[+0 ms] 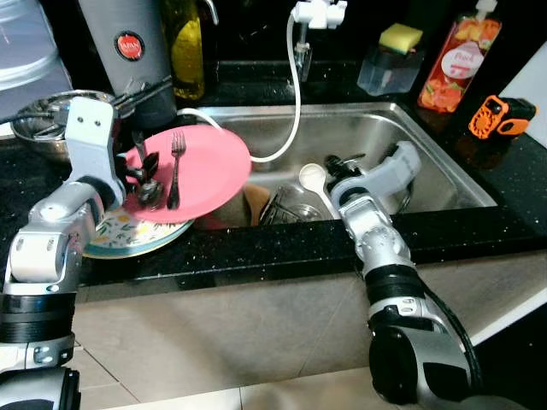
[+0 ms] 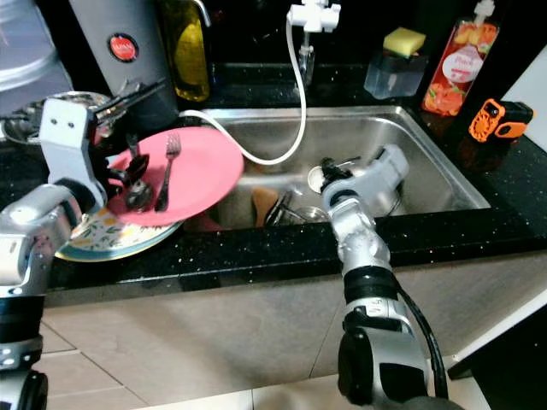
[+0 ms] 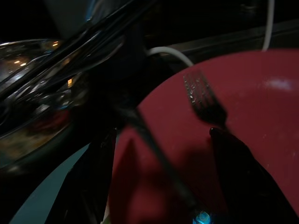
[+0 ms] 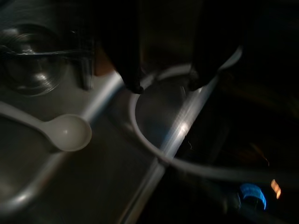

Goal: Kitchen organization

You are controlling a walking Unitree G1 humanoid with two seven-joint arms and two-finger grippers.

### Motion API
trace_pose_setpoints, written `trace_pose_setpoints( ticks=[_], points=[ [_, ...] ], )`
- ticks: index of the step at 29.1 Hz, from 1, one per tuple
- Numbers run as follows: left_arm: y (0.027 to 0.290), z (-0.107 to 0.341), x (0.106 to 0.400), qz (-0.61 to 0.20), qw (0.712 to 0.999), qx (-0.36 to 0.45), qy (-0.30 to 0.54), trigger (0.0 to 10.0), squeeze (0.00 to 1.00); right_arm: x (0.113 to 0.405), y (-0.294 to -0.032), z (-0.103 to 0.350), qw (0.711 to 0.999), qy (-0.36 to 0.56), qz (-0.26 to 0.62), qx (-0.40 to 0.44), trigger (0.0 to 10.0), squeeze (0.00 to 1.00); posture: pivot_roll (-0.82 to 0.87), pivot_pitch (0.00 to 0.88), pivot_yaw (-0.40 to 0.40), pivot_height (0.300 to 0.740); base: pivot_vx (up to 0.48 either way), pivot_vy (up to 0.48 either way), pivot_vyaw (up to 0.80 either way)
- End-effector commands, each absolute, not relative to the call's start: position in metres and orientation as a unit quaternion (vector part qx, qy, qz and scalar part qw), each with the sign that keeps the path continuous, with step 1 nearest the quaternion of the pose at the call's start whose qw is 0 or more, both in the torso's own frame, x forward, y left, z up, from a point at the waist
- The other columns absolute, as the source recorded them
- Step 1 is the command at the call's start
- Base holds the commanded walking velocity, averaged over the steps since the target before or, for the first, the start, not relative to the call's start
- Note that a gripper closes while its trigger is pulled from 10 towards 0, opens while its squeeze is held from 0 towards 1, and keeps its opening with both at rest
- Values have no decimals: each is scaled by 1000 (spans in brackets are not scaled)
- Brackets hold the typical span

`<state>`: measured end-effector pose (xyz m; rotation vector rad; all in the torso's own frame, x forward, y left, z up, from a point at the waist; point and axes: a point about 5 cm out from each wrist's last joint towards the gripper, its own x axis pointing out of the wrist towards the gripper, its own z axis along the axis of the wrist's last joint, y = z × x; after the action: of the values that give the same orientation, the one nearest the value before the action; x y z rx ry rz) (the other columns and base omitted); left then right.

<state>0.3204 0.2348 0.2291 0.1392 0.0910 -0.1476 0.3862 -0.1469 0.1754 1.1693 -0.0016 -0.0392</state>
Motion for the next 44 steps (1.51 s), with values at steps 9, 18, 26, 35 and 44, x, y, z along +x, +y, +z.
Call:
trace_pose_setpoints(
  ticks=[9,18,26,35,44],
  points=[
    [229,223,325,-68,993,67,62,10000,0,392,-147,183,870,-15,10,494,10000,0,289,0,-50,740,0,0,0],
    [219,236,320,-98,992,54,64,10000,0,385,-119,188,925,-32,94,368,10000,0,295,0,-44,740,0,0,0],
    [182,249,309,-170,983,41,59,10000,0,382,-103,191,960,-39,141,238,10000,0,300,0,-42,740,0,0,0],
    [194,229,319,-114,987,-15,115,10000,0,377,-96,192,962,-49,160,215,10000,0,290,0,-34,740,0,0,0],
    [204,197,325,-99,971,-88,198,2667,0,376,-97,194,963,-54,163,210,10000,0,276,0,-26,740,0,0,0]
  ],
)
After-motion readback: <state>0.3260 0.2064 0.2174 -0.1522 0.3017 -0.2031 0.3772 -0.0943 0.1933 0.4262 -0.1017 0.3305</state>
